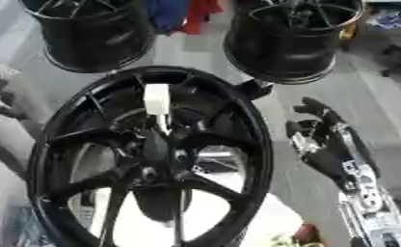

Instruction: Pull the pin out of the wheel hub.

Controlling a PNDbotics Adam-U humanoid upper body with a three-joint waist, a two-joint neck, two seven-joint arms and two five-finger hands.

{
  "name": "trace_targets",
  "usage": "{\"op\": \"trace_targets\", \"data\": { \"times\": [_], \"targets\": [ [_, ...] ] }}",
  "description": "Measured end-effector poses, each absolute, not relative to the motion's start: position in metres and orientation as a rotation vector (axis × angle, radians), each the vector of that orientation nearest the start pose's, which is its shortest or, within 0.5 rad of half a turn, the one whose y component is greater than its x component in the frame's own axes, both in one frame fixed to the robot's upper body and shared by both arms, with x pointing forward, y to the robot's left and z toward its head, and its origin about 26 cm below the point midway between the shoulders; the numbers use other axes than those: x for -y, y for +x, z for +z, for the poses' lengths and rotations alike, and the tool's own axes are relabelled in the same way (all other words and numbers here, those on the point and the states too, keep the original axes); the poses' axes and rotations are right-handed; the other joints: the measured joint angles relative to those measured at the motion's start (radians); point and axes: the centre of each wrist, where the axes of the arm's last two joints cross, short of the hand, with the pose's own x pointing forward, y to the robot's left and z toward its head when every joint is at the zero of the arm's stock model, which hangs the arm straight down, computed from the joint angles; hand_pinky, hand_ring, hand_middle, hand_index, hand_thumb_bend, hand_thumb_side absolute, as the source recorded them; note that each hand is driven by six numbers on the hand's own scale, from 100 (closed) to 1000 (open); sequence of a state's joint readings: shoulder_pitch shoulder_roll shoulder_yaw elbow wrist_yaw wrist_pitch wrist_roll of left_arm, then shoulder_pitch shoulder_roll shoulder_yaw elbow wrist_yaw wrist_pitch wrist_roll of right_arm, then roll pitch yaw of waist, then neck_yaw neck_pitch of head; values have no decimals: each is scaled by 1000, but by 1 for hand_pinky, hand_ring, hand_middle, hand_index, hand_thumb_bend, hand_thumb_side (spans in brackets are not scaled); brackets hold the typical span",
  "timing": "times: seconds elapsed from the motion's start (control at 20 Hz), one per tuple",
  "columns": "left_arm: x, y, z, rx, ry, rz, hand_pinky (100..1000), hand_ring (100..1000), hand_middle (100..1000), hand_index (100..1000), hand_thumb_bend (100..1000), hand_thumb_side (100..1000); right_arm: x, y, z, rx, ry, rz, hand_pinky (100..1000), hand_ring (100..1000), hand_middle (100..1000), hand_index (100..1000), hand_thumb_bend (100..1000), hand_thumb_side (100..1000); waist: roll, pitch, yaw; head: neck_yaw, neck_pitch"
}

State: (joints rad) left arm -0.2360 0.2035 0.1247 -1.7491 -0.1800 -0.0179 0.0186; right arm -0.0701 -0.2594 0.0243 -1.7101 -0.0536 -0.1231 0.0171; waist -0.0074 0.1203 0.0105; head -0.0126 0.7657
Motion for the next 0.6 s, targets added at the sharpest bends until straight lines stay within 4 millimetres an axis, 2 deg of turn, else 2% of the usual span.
{"op": "trace_targets", "data": {
  "times": [0.25,0.45,0.6],
  "targets": [
    [-299,333,162,2066,426,-474,488,657,682,796,303,587,285,292,57,1885,-91,243,642,653,776,887,260,270,6,-4,-12,-1,0],
    [-295,343,207,2110,442,-790,529,676,703,814,338,584,285,291,56,1880,-91,246,641,653,776,887,260,269,12,-9,-24,1,1],
    [-284,351,240,2108,446,-1063,557,687,714,822,356,586,285,290,55,1874,-89,251,641,653,776,887,261,268,17,-11,-32,4,3]
  ]
}}
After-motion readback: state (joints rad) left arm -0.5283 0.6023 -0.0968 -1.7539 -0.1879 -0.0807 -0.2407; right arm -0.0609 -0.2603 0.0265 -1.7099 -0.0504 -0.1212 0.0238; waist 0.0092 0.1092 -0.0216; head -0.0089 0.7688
